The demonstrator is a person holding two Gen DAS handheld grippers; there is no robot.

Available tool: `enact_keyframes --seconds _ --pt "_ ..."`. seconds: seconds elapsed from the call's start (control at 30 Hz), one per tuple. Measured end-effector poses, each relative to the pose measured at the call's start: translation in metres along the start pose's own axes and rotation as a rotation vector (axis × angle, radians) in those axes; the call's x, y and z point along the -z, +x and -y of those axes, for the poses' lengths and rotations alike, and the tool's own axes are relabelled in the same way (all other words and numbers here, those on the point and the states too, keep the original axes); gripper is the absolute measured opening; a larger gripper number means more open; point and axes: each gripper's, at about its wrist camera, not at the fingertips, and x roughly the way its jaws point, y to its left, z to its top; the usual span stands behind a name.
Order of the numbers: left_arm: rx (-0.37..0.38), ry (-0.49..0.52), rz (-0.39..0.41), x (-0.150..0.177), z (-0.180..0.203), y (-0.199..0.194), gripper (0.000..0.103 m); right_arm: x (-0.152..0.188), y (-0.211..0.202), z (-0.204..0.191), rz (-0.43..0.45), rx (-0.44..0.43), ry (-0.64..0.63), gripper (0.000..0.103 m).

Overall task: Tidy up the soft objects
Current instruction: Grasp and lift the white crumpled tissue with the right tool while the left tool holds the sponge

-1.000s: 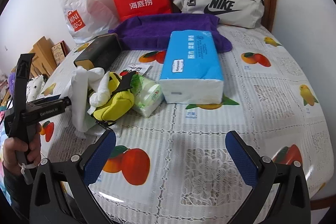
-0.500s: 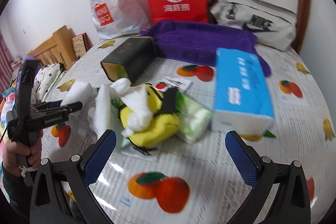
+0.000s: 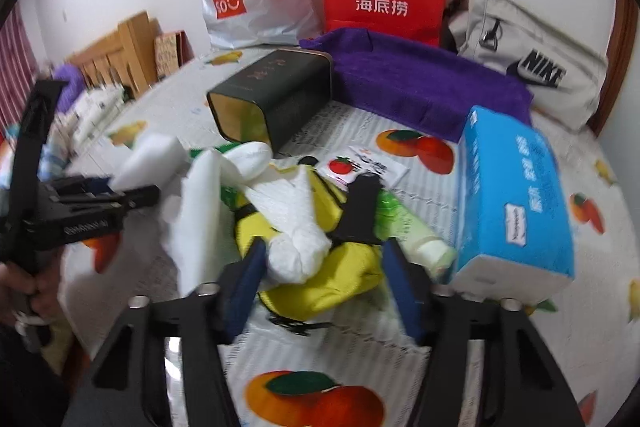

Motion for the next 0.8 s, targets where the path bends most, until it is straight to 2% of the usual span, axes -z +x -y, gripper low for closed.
enact_keyframes --seconds 0.1,0.27,0.37,0.43,0.47,0.53,0.57,0.63,0.8 --pt "0.002 0.011 0.000 0.001 0.002 0.000 0.050 -0.001 -0.005 0.003 0.016 0.031 -0.027 0.031" --pt "0.003 0.013 0.004 0.002 0.001 0.000 0.050 0.001 -0.013 0.014 0.013 0.024 -0.003 0.030" --pt "0.002 0.015 0.002 0.002 0.002 -0.001 0.050 0.000 -0.013 0.013 0.020 0.030 -0.015 0.037" --pt "0.002 0.018 0.000 0.002 0.003 -0.001 0.050 -0.002 -0.011 0.011 0.029 0.021 -0.017 0.056" --pt "0.001 0.021 -0.001 0.003 0.004 -0.001 0.050 -0.003 -0.010 0.010 0.036 0.017 -0.020 0.060" --pt "0.000 0.022 -0.003 0.003 0.004 -0.001 0.050 -0.006 -0.006 0.009 0.054 0.015 -0.027 0.061" --pt "0.004 0.020 -0.005 0.003 0.005 -0.002 0.050 -0.007 -0.004 0.009 0.059 0.006 -0.027 0.058" --pt "0.009 0.016 -0.005 0.003 0.004 -0.002 0.050 -0.008 0.001 0.011 0.051 -0.020 -0.025 0.022" --pt "0.023 0.006 0.002 0.005 0.005 -0.004 0.049 -0.001 -0.009 0.018 0.070 -0.029 0.002 0.022"
